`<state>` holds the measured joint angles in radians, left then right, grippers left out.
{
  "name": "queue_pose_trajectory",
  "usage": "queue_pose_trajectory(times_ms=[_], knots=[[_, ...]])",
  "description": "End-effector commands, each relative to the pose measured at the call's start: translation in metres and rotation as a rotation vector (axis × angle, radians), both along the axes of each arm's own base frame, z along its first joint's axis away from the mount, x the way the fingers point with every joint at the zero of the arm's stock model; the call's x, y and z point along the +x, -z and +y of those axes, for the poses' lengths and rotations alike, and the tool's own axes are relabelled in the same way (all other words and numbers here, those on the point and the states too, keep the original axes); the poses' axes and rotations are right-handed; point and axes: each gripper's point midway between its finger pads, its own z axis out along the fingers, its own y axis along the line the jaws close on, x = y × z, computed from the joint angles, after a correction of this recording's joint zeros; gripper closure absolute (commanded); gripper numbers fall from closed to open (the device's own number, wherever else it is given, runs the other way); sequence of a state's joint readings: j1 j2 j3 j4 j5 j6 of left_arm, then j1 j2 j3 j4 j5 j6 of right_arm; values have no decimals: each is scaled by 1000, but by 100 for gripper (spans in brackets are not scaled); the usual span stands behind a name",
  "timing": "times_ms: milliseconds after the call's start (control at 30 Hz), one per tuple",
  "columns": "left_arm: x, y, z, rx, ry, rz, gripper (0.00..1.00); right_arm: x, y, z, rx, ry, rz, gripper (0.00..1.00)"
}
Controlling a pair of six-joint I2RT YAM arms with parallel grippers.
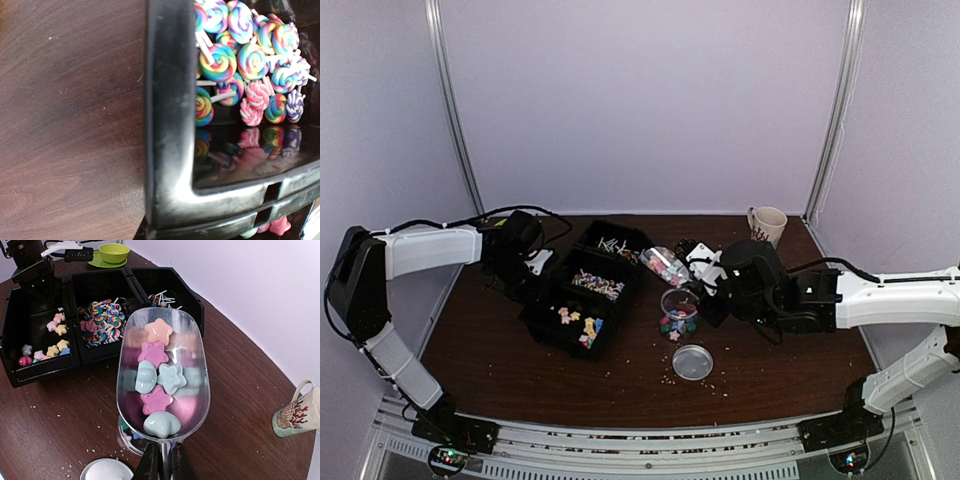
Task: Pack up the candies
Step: Place the fake candies in the packing bottle.
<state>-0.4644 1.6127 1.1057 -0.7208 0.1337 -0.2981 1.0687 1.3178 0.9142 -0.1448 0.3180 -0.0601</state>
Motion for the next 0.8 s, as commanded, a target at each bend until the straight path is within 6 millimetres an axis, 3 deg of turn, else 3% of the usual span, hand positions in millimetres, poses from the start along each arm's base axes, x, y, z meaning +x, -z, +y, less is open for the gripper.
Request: queue_pose_trajectory(times_ms=[0,300,600,767], knots=[[40,-73,-29,-184,16,-239,100,-3,6,-33,-48,101,31,100],[39,-75,-30,-191,20,-238,100,-17,20,-56,-103,146,124,100],[40,-76,-30,-194,21,-240,100,-28,32,-66,-215,155,197,100],[39,-74,-30,-192,22,-235,100,-34,28,-66,-250,132,224,100]])
